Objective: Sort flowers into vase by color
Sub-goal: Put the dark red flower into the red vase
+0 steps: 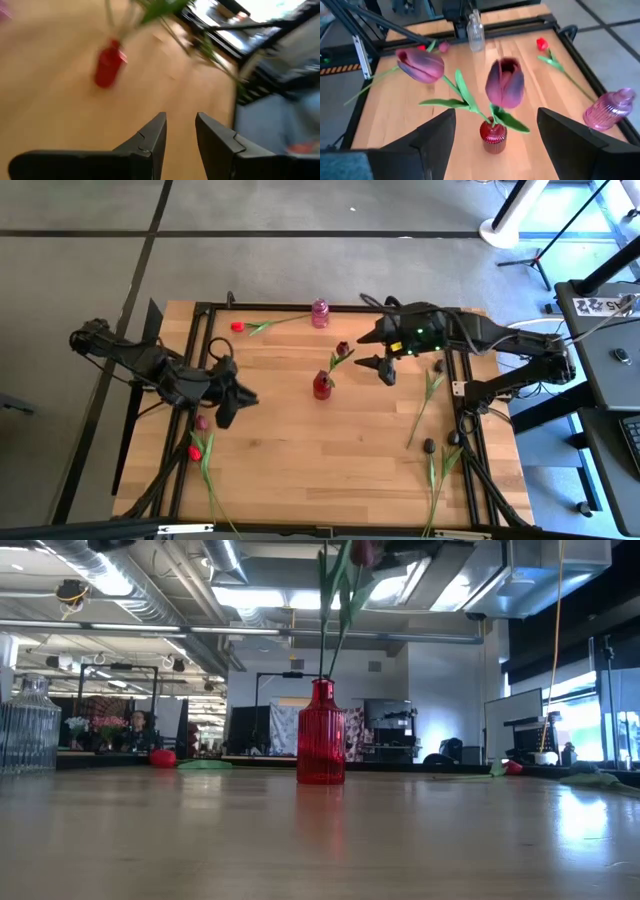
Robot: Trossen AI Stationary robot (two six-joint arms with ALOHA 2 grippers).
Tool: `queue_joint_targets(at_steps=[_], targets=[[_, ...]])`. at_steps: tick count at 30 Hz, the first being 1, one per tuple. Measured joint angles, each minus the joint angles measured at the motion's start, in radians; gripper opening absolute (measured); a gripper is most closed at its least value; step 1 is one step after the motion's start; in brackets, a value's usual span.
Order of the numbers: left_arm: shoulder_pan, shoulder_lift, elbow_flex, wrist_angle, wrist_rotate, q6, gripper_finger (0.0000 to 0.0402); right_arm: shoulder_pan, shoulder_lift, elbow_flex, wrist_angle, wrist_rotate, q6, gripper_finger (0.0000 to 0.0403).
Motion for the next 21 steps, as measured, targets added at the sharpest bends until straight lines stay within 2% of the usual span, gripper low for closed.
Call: queue_joint_targets(at_steps=[5, 8, 13, 18, 21], targets=[[-0.088, 0.028, 0.0, 0.018, 0.123, -0.249, 0.0101, 0.0, -0.075, 0.0, 0.002, 0.05, -0.016, 0.0277], [-0.172, 0.101, 0.002, 0.065, 0.22, -0.402, 0.0101, 0.0, -0.121, 0.0, 0.003, 0.08, -0.021, 0.0277], [-0.285, 0.223, 0.002, 0.05, 0.331, -0.762, 0.0101, 0.0, -0.2, 0.0, 0.004, 0.147, -0.052, 0.0277], [-0.353, 0.331, 0.001, 0.042, 0.402, -1.054, 0.0101, 0.0, -0.269, 0.0, 0.016, 0.192, -0.116, 0.0277], [-0.358, 0.39, 0.001, 0.041, 0.408, -1.167, 0.0104, 0.0, -0.297, 0.0, 0.036, 0.271, -0.172, 0.0277]])
